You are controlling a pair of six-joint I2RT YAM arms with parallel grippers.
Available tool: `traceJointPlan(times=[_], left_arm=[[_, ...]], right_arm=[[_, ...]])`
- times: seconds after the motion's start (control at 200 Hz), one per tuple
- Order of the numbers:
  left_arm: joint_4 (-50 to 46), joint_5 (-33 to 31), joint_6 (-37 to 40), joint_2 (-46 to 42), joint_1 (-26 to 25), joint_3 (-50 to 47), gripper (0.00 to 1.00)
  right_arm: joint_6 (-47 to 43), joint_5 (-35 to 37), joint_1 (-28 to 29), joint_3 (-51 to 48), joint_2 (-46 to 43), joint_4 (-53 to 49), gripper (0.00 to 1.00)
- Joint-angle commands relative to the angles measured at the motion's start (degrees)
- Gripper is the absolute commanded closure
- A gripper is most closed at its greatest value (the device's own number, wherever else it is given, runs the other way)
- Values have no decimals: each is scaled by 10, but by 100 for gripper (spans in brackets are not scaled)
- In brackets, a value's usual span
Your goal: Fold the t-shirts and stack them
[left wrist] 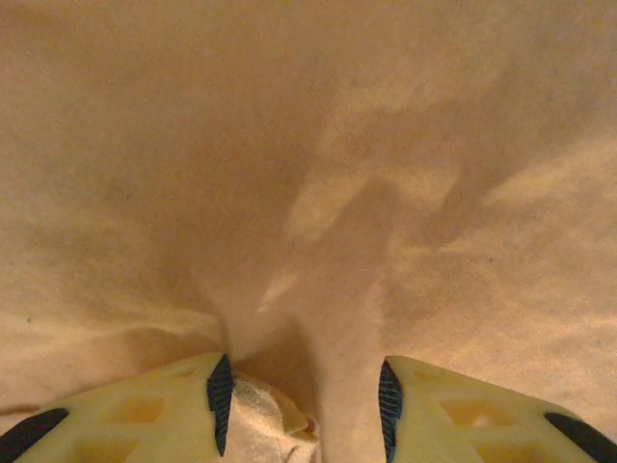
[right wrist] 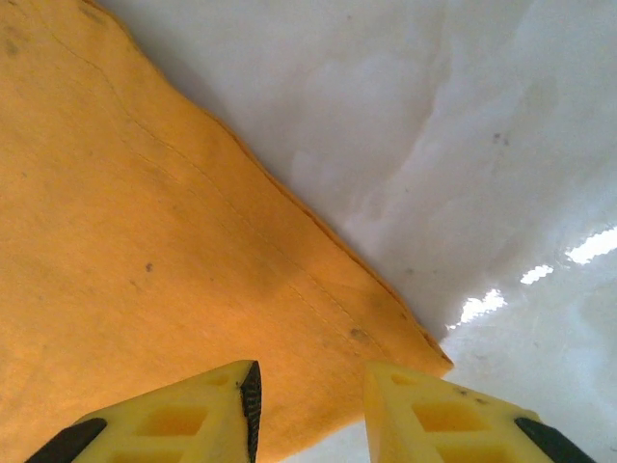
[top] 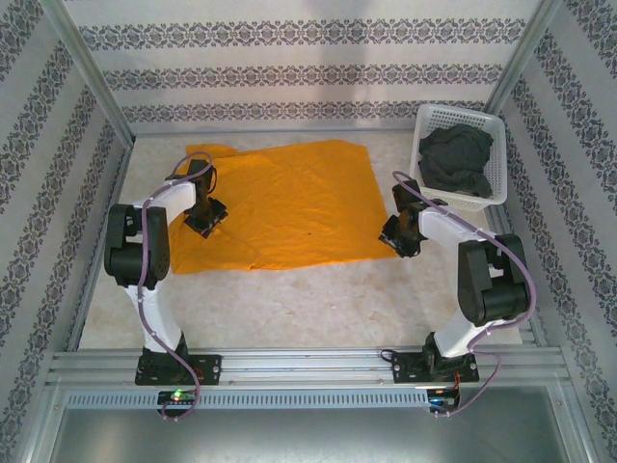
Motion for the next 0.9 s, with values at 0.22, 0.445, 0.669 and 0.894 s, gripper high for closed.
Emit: traceJointPlan(times=[0.22,0.445,0.669,0.894], left_arm=[[-46,-16,-3,-2,-7,25,70],[-57,-11,-7,-29,-10,-10,61],[-50,1,-15,-8,-16,5,67],[-61,-28,-15,-53,-16,-25,100]], right_arm=[[-9,9,-7,-7,-12,-5,65],[-11,14,-17,-1,-4,-3,64],[-12,12,-17,8,6,-2,65],[-14,21,-26,3,7,6,65]])
